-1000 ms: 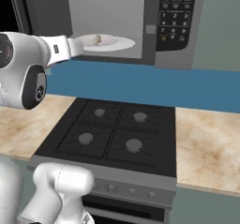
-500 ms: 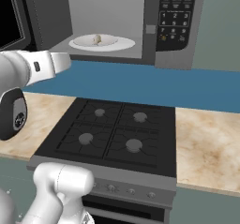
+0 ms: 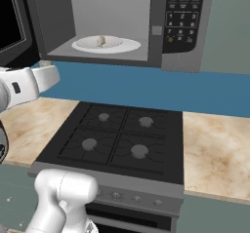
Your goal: Transport the fish from the fridge to the microwave and turn on the microwave.
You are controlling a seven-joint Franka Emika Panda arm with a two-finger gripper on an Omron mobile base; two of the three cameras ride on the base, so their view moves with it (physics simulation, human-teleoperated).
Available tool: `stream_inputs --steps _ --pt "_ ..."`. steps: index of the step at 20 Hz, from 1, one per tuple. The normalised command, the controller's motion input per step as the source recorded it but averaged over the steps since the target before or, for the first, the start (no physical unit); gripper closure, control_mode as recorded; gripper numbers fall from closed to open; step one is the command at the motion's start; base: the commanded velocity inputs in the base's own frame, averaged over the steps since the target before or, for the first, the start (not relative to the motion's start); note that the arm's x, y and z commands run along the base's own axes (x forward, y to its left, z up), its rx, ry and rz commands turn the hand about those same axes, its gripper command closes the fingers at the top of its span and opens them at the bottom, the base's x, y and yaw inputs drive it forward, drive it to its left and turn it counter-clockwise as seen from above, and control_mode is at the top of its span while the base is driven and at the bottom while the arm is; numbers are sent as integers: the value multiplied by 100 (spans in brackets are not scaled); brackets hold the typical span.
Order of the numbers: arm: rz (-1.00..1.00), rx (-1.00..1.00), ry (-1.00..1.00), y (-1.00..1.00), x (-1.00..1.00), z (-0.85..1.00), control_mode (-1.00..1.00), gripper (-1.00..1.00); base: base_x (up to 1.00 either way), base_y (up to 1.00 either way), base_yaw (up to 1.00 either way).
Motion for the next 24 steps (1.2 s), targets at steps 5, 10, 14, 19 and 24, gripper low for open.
stream_inputs --steps 5,10,14,19,24 --pt "0 0 -6 22 -20 0 -100 100 0 0 0" --pt "0 0 -2 18 -19 0 -100 100 0 0 0" --pt "0 0 -1 13 -26 0 -100 100 0 0 0" --pt "0 0 -1 15 -26 0 -100 100 0 0 0" --pt "0 0 -3 16 -26 0 -100 100 0 0 0"
